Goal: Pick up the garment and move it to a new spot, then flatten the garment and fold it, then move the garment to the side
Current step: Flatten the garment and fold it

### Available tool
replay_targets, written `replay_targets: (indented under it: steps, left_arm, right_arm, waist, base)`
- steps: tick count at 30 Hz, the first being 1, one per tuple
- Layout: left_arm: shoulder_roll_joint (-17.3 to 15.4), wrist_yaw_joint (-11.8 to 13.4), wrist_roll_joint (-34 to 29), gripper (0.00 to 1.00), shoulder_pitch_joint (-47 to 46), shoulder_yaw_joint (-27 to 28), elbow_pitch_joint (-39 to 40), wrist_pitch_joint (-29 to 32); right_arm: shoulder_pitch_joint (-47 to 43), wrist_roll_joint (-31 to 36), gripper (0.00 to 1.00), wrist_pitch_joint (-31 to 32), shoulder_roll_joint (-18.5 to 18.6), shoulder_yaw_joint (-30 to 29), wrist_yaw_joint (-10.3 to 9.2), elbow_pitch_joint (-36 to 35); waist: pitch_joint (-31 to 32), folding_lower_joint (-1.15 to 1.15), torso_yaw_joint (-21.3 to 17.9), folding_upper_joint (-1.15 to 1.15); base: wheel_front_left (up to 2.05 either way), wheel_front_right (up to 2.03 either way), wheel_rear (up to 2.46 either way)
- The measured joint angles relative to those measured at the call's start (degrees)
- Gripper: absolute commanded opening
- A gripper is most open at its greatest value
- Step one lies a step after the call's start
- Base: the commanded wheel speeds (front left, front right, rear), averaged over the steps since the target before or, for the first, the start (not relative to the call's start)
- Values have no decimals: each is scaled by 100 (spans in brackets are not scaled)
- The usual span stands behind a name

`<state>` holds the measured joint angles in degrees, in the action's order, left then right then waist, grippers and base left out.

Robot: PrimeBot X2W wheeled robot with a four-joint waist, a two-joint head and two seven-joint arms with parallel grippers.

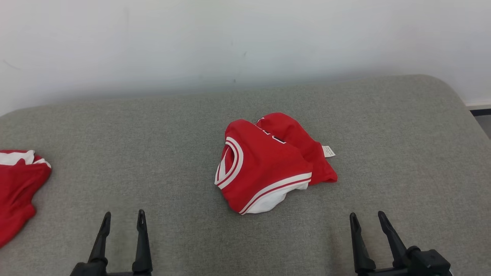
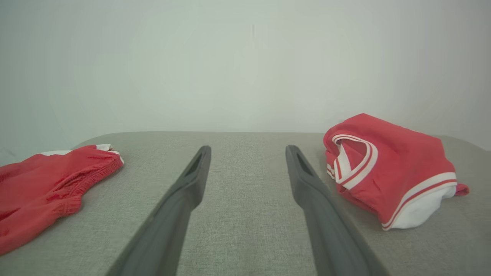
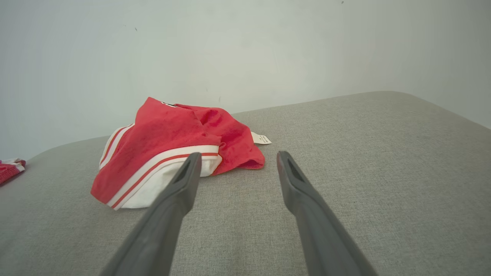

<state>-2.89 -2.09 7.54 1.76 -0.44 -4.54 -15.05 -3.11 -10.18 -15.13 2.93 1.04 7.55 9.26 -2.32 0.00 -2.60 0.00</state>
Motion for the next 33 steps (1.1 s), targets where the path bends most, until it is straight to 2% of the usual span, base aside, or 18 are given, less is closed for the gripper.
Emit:
replay_targets:
  steps: [10,17,22,30,31,33]
  left_arm:
    - [1,-146,121,100,-581,-706,-389,-1]
    - [5,-216,189,100,-847,-1039,-1098,-1]
    - [9,-294,265,100,-988,-1190,-1602,-1]
    - [7,-269,486,100,-1274,-1251,-2090,-1]
    - [8,-269,513,89,-1313,-1272,-2127,0]
    - [5,-274,576,5,-1395,-1311,-2168,0]
  right_arm:
    - [219,-81,100,0,2,75,0,-14]
    - [319,-141,100,0,2,66,0,-27]
    - [373,-191,100,0,3,52,0,-44]
    - [438,-199,100,0,3,29,0,-52]
    - [439,-199,100,0,1,26,0,-51]
    - [440,-191,100,0,2,7,0,-51]
  waist:
    - [-208,0,-439,0]
    - [-417,1,-880,0]
    - [-604,1,-1162,0]
    - [-842,1,-1444,0]
    - [-852,1,-1460,0]
    - [-845,1,-1464,0]
  base:
    - [0,0,0]
    - [0,0,0]
    - [0,0,0]
    - [0,0,0]
    - [0,0,0]
    - [0,0,0]
